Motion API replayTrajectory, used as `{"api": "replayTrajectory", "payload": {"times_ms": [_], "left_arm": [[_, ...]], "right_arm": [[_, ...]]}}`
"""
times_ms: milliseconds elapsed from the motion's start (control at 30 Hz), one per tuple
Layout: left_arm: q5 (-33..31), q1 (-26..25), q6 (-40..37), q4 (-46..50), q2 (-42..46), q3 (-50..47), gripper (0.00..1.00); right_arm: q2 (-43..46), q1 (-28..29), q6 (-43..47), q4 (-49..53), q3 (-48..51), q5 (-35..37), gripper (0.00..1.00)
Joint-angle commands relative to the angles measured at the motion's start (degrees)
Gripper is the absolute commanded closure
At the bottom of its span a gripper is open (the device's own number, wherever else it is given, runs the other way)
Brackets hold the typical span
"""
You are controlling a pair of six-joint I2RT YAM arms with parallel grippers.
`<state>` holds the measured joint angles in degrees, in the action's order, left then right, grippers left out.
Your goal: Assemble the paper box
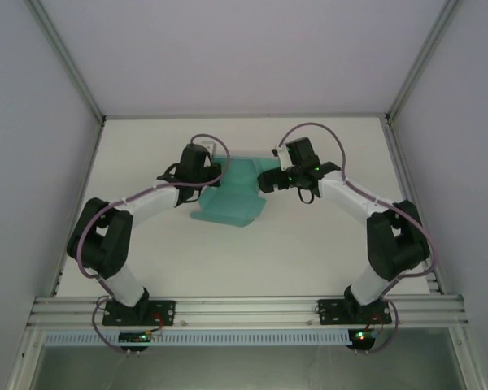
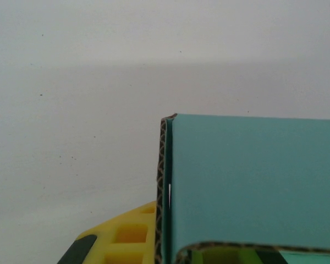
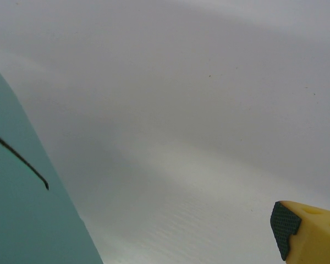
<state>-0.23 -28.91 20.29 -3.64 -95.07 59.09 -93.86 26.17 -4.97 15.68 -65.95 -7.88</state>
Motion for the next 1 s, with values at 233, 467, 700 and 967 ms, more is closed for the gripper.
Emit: {"api": "replayTrajectory", "payload": {"times_ms": [233, 467, 700, 967], "left_arm": [[0.73, -0.79, 2.00, -0.81, -1.41, 1.03, 0.99], [-1.35, -0.09, 2.50, 0.33, -1.26, 0.55, 0.99], [-1.28, 0.63, 0.94, 0.12, 0.27, -0.74, 0.99], [1.28, 0.78, -0.26, -1.10, 1.86, -1.38, 0.99]], "right_arm": [[-4.17, 5.42, -4.71, -2.32, -4.63, 18.59, 0.01], [7.35, 4.68, -4.83, -1.26, 2.51, 13.68, 0.01], [24.67, -3.37, -6.04, -5.34, 14.57, 1.30, 0.01], [19.02, -14.95, -7.47, -5.85, 12.49, -18.87, 0.14]]}}
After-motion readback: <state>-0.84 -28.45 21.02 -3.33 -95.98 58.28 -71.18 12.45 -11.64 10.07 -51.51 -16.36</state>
